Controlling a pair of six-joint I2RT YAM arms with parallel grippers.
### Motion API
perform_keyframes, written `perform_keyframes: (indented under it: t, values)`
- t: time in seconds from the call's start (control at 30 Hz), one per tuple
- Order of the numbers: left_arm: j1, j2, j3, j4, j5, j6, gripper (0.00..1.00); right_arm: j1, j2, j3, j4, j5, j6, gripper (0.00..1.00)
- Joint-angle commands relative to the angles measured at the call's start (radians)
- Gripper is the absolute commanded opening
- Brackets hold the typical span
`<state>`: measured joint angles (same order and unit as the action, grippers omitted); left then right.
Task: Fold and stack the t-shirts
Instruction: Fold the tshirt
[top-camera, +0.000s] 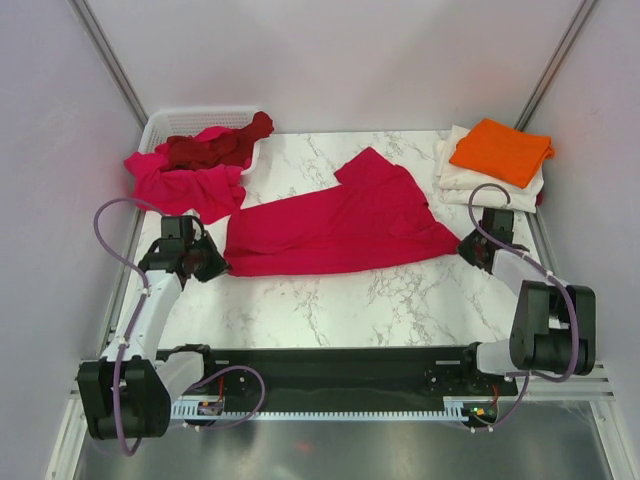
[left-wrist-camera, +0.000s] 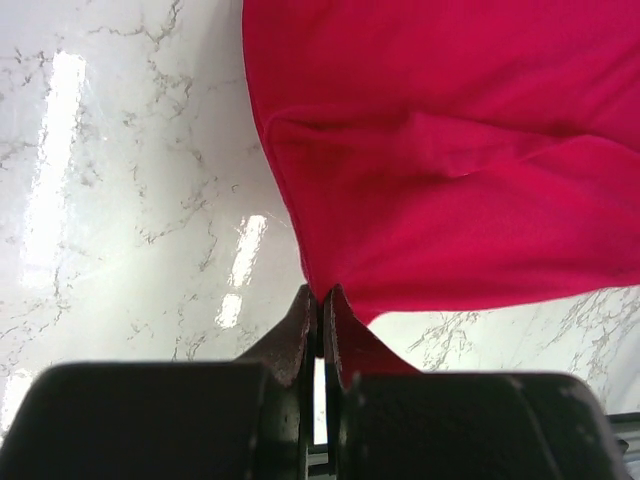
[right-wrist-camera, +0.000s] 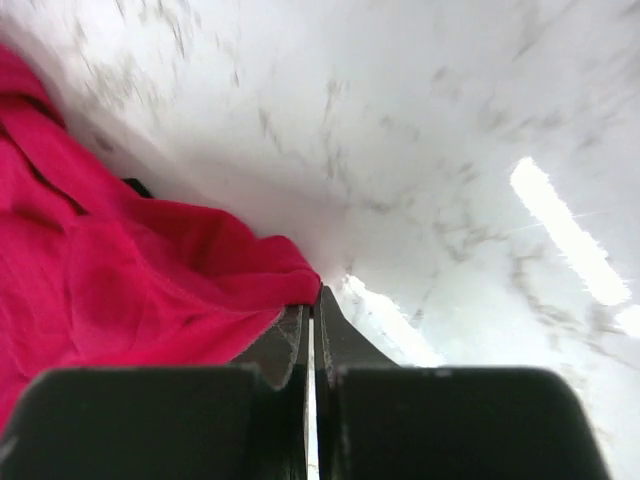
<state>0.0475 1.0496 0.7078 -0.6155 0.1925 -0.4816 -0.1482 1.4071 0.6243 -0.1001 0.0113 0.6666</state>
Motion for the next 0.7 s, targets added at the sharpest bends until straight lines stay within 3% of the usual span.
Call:
perform_keyframes:
  t: [0.0, 0.07, 0.17, 0.2, 0.23, 0.27, 0.33, 0.5, 0.67]
  values:
    - [0.015, -0.054, 0.055, -0.039, -0.037, 0.04, 0.02, -0.005, -0.135, 0.153, -0.146, 0.32, -0.136, 0.0]
    - [0.014, -0.08, 0.05, -0.041, -0.034, 0.031, 0.02, -0.005, -0.177, 0.179, -0.219, 0.413, -0.124, 0.0]
    - [0.018, -0.083, 0.047, -0.049, -0.01, 0.021, 0.02, -0.004, -0.185, 0.175, -0.245, 0.417, -0.108, 0.0]
    - [0.018, -0.083, 0.047, -0.053, 0.007, 0.015, 0.02, -0.004, -0.177, 0.173, -0.245, 0.43, -0.114, 0.05]
    - [0.02, -0.083, 0.047, -0.055, 0.022, 0.012, 0.02, -0.004, -0.171, 0.172, -0.262, 0.452, -0.113, 0.15]
    - [0.02, -0.091, 0.042, -0.059, 0.042, 0.008, 0.02, -0.004, -0.163, 0.173, -0.274, 0.464, -0.107, 0.53]
    - [0.022, -0.105, 0.035, -0.069, 0.094, 0.003, 0.02, -0.005, -0.148, 0.176, -0.309, 0.458, -0.096, 0.85]
    - [0.02, -0.173, 0.036, -0.133, 0.2, -0.02, 0.07, -0.004, -0.243, 0.187, -0.346, 0.455, -0.096, 0.91]
    - [0.02, -0.215, 0.047, -0.19, 0.242, -0.014, 0.14, 0.002, -0.35, 0.239, -0.352, 0.206, -0.096, 0.9]
